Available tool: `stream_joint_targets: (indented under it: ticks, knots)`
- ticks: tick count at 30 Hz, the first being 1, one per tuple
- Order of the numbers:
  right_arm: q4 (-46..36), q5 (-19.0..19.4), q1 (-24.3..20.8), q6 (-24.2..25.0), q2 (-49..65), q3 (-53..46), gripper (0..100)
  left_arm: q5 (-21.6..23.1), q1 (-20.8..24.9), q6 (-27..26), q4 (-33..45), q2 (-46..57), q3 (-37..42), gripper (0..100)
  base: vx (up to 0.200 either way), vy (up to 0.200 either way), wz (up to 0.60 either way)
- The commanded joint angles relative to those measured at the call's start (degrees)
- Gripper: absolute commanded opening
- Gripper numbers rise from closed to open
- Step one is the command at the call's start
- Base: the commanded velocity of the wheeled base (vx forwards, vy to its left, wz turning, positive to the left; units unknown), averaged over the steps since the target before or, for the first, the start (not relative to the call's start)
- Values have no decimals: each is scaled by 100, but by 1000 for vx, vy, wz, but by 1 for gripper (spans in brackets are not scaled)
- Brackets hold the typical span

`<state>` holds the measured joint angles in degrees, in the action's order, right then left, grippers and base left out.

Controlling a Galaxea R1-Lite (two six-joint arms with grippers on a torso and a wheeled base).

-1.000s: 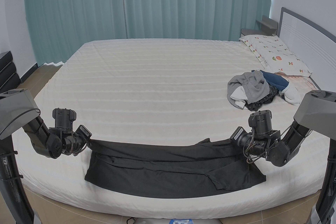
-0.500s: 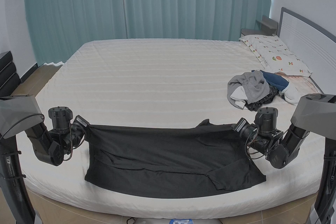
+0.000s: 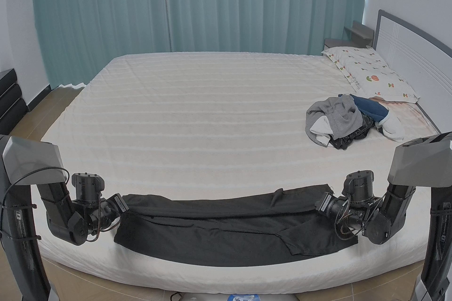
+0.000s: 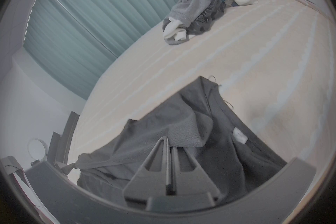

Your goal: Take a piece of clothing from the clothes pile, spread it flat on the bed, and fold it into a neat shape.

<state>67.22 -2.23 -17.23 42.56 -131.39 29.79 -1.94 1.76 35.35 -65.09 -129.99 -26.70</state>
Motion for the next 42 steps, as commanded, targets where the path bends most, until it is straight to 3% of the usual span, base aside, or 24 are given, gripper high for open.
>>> stream_joint_targets:
  ticks: [1,8,14,15,16,27,31,32,35,42]
  knots:
    - [19,3,-62,-107,-97,-272,0,-8,106,-72,5,-158,147,0,0,0,0]
    - [19,3,-62,-274,-185,-351,0,-8,106,-90,22,-194,174,0,0,0,0]
    - [19,74,-62,-353,-256,-334,0,0,106,-406,-4,-176,358,0,0,0,0]
    - [28,74,-62,-353,-256,-343,100,0,106,-406,-4,-158,367,0,0,0,0]
    - [28,74,-62,-353,-256,-343,100,0,106,-406,-4,-158,367,100,0,0,0]
    - [19,329,220,-283,606,-413,100,18,-35,-354,-13,501,420,100,0,0,0]
    - [-7,759,589,-266,869,-343,100,71,-123,-248,-13,597,288,100,0,0,0]
    - [-42,1128,800,-248,817,-176,100,247,-158,95,-13,562,15,100,0,0,0]
    - [-209,1603,1055,-107,571,229,100,563,-158,824,101,369,-521,100,0,0,0]
    - [-227,1981,1362,710,-291,888,100,633,-158,1017,928,-440,-1602,100,0,0,0]
